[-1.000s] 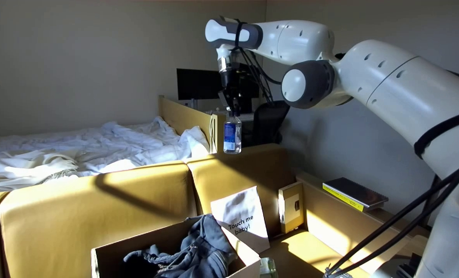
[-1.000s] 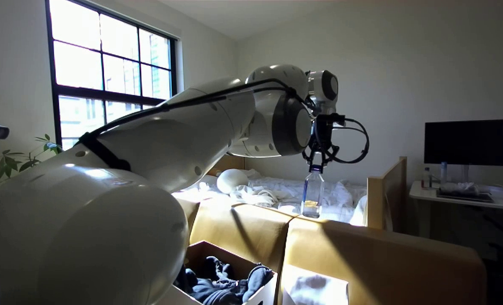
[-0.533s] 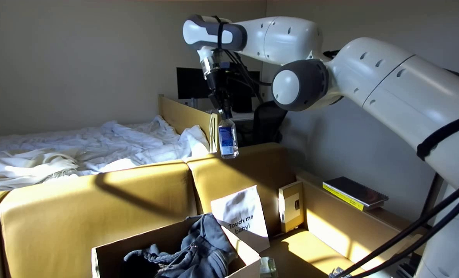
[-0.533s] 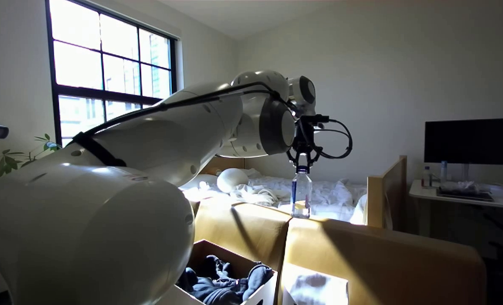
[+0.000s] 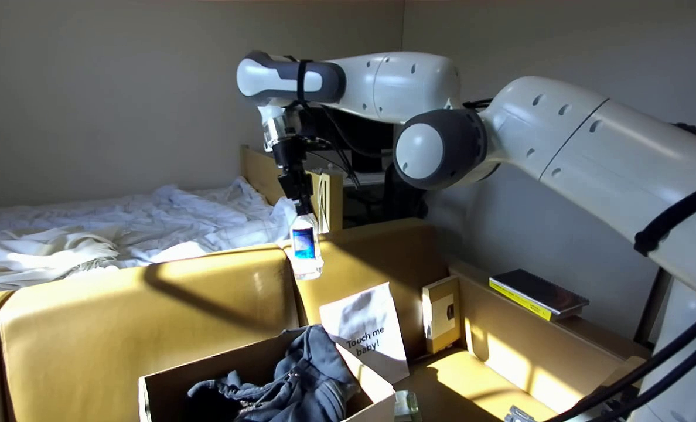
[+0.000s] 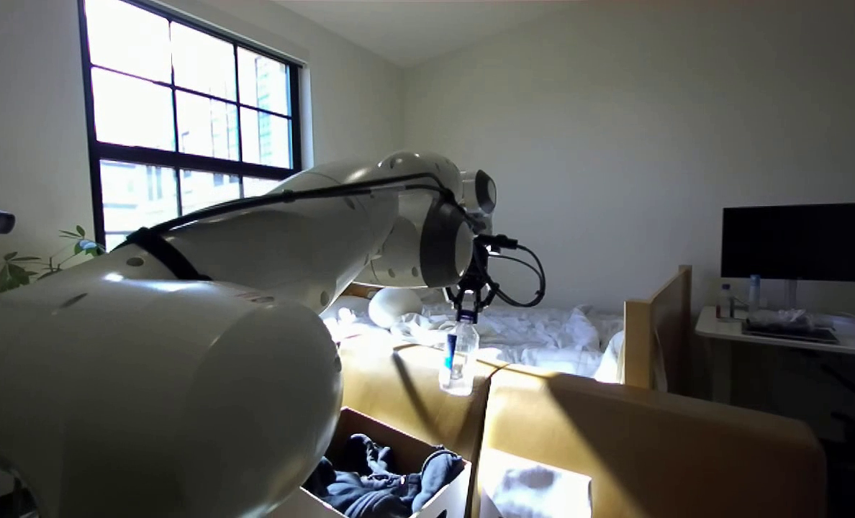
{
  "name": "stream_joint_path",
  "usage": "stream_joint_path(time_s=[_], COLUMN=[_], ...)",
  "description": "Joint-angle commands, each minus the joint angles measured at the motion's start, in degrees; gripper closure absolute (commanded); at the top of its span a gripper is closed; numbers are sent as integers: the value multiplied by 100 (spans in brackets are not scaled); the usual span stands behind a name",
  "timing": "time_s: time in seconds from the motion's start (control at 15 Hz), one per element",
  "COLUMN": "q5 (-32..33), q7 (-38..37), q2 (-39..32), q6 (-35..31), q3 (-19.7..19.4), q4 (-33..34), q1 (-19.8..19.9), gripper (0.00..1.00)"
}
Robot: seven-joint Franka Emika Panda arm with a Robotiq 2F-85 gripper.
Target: Put the bottle and the white paper bag in the box, respectively
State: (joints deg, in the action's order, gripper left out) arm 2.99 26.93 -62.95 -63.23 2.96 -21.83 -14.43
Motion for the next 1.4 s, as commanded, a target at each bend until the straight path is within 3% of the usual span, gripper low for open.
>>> stream_joint_path(time_s=[0.0, 0.33, 0.4, 0.47, 0.6, 0.67, 0.73, 0.8, 0.87, 0.93, 1.0, 1.07, 1.13, 1.33], q5=[58, 160, 228, 439, 675, 686, 746, 820, 867, 960, 990, 1033, 1066, 1079], q7=[299, 738, 968, 1251, 1761, 1918, 2100, 2390, 2563, 2797, 2900, 3086, 3173, 3209], q2=[-199, -451, -499, -874, -999, -749, -805, -1129, -847, -1140, -860, -970, -785, -559], q6=[-111, -74, -75, 174, 141, -128, -149, 118, -131, 76, -165, -67, -217, -128], q3=[174, 273, 228, 210, 108, 90, 58, 45, -3, -52, -83, -112, -141, -265], q4=[-147, -291, -335, 223, 267, -287, -283, 259, -266, 314, -142, 163, -92, -23], q1=[-733, -1738, -1851, -1947, -2011, -1991, -2014, -2054, -2051, -2084, -2073, -2080, -2066, -1901], gripper=[90, 90, 90, 90, 90, 90, 90, 57, 38, 33, 27, 20, 15, 0])
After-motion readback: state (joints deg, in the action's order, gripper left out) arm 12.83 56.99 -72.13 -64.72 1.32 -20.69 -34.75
